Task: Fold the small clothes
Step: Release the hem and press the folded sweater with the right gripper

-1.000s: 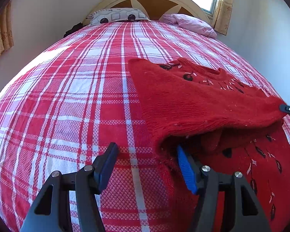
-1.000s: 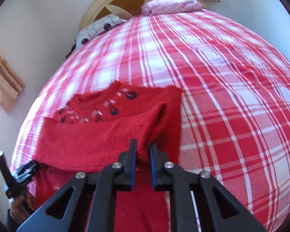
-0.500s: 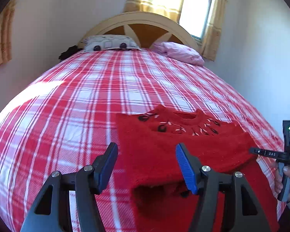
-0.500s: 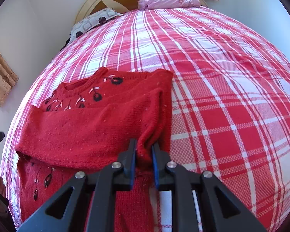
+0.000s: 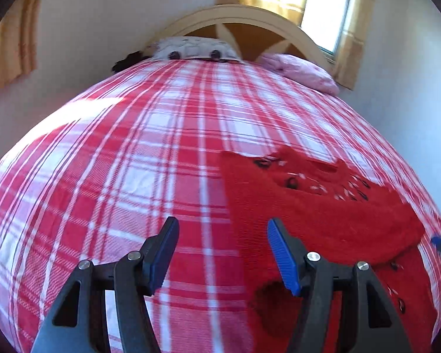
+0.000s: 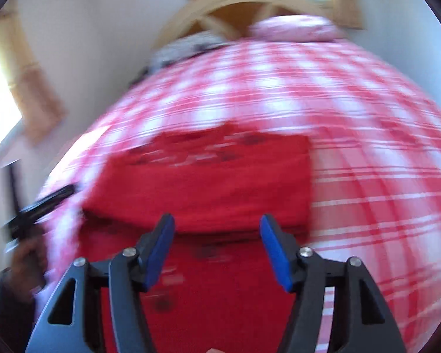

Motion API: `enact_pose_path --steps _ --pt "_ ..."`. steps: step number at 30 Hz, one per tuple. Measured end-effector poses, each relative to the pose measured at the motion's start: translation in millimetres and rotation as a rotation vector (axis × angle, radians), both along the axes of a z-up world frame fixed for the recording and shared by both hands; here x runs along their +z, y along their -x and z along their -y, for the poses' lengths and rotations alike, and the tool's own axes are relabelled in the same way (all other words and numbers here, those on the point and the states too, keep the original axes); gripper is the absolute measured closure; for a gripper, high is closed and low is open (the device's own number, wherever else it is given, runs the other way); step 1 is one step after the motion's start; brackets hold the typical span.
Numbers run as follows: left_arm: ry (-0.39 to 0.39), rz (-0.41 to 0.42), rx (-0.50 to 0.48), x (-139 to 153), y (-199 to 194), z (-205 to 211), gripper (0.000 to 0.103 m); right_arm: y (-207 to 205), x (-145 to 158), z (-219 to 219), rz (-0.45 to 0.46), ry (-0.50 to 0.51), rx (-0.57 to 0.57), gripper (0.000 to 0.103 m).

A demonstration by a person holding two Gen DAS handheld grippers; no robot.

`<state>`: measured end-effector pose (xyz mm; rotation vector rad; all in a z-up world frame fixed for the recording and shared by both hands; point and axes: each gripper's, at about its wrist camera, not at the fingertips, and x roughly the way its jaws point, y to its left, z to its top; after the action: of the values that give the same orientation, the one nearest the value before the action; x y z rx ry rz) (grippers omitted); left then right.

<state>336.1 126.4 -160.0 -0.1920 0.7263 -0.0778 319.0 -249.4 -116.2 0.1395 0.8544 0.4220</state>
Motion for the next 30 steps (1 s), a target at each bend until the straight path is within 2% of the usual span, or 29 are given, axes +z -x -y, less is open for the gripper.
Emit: enact_pose_path --steps 1,3,6,8,10,15,18,20,21,24,28,30 --pt "0.01 -0.002 0.01 -2.3 -0.4 -3.6 0.04 0.9 -6.0 -25.9 -0.042 -0.035 0.104 0.038" --pt "0.031 -0.016 0.015 -10.1 -3.2 -8.7 0.04 2.6 -17.2 -66.9 -0.102 -0.08 0.235 0.038" --pt "0.061 -0.038 0.005 -22.9 -5.1 -10.9 0.039 6.4 -34.5 -134.3 -0.118 -0.051 0.374 0.038" --pt "0.081 -0.048 0.003 -30.4 -4.1 -11.3 0.039 4.0 -44.2 -164.4 -0.1 0.012 0.403 0.038" --pt "0.096 -0.056 -0.007 -34.3 -2.2 -11.1 0.039 -7.5 -54.7 -184.5 -0.093 0.066 0.381 0.038" --pt "0.183 -0.03 -0.004 -33.7 1.3 -24.6 0.039 -31.8 -60.7 -196.3 -0.065 0.056 0.334 0.038" --pt "0.253 -0.026 0.025 -36.4 2.3 -37.4 0.039 -34.6 -62.9 -214.1 -0.048 0.053 0.391 0.036" --pt "0.281 -0.016 0.037 -35.8 3.5 -43.3 0.039 -31.4 -72.3 -230.0 -0.077 0.08 0.483 0.034" --pt "0.292 -0.012 0.042 -36.1 4.0 -45.1 0.039 -26.3 -74.1 -235.5 -0.045 0.104 0.512 0.033" --pt "0.288 -0.02 0.036 -36.8 3.2 -43.2 0.039 -20.9 -74.2 -235.7 -0.016 0.109 0.542 0.029" --pt "0.248 -0.015 0.022 -34.2 3.2 -36.0 0.039 -26.0 -73.2 -223.2 -0.049 0.021 0.536 0.029" --pt "0.224 -0.015 0.013 -32.8 3.0 -31.6 0.039 -23.8 -77.4 -228.9 -0.036 0.058 0.544 0.029"
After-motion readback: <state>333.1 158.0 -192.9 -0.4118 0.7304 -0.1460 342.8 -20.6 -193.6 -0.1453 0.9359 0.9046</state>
